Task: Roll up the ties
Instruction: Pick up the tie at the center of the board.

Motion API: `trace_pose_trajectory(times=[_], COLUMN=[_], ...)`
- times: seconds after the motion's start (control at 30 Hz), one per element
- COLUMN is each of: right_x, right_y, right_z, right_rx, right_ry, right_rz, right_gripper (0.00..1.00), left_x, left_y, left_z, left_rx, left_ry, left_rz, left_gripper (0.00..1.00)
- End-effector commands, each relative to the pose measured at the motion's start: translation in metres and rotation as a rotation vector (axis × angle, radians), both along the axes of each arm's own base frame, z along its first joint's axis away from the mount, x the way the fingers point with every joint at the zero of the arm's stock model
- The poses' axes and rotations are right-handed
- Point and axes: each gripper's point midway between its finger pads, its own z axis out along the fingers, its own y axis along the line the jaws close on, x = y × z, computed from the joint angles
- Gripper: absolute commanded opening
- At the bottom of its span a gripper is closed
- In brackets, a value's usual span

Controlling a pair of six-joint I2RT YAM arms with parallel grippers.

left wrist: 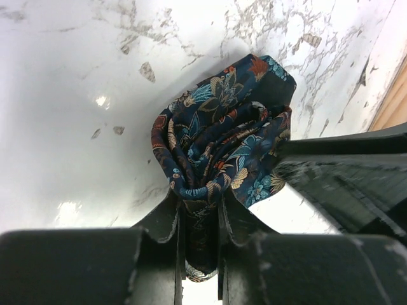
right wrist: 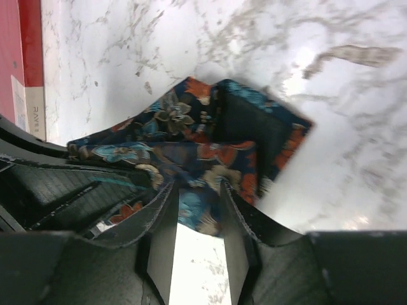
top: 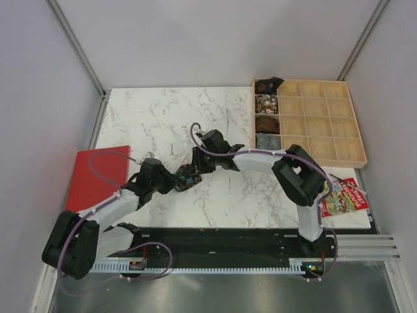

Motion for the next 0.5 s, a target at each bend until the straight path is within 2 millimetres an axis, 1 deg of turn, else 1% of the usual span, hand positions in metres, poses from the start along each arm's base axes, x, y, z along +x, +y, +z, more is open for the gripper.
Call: trace_pose_trajectory(times=[0.0, 0.03, 0.07, 0.1, 0.13, 0.17, 0.2, 0.23, 0.27, 0.3, 0.33, 0.37, 0.4, 0.43, 0.47], right_x=[0.030, 0.034, 0.040, 0.048, 0.051, 0.056, 0.060, 0.063, 0.068, 0.066, 0.067, 0.069, 0.063, 0.063, 0.062], right_y=[-0.045, -0.050, -0.057, -0.070, -0.077, -0.087, -0.104, -0.114, -0.131, -0.143, -0.153, -0.170, -0.180, -0.189, -0.205], right_z=[0.037, 0.061, 0.072, 0.081, 0.107, 0.117, 0.140, 0.151, 0.161, 0.185, 0.194, 0.200, 0.217, 0.222, 0.223], right_rx=[-0.048, -0.018, -0.014, -0.015, 0.016, 0.016, 0.029, 0.033, 0.021, 0.044, 0.038, 0.013, 0.031, 0.019, -0.006], right_ry=[-0.051, -0.086, -0.108, -0.117, -0.157, -0.178, -0.208, -0.227, -0.244, -0.286, -0.310, -0.322, -0.354, -0.368, -0.371], right_rz=[-0.161, -0.177, -0.200, -0.232, -0.251, -0.279, -0.317, -0.342, -0.383, -0.408, -0.425, -0.469, -0.483, -0.513, -0.556], right_gripper=[0.43, 0.43, 0.43, 0.43, 0.43, 0.44, 0.44, 0.45, 0.45, 0.45, 0.45, 0.45, 0.45, 0.45, 0.45], left_x=[0.002, 0.001, 0.009, 0.011, 0.018, 0.019, 0.019, 0.025, 0.025, 0.026, 0.032, 0.032, 0.033, 0.039, 0.040], left_y=[0.009, 0.007, 0.001, -0.003, -0.011, -0.015, -0.022, -0.029, -0.038, -0.044, -0.052, -0.061, -0.068, -0.076, -0.085], left_z=[0.022, 0.028, 0.047, 0.056, 0.077, 0.083, 0.090, 0.106, 0.115, 0.122, 0.141, 0.142, 0.147, 0.166, 0.163], left_rx=[0.106, 0.119, 0.120, 0.144, 0.138, 0.145, 0.152, 0.147, 0.141, 0.140, 0.126, 0.128, 0.124, 0.112, 0.119], left_ry=[-0.044, -0.051, -0.090, -0.115, -0.155, -0.158, -0.170, -0.189, -0.203, -0.214, -0.251, -0.240, -0.248, -0.280, -0.267], left_rz=[-0.039, -0.059, -0.077, -0.104, -0.122, -0.143, -0.179, -0.193, -0.221, -0.248, -0.262, -0.286, -0.309, -0.320, -0.350], left_gripper=[0.02, 0.02, 0.02, 0.02, 0.02, 0.02, 0.02, 0.02, 0.02, 0.02, 0.02, 0.02, 0.02, 0.02, 0.02])
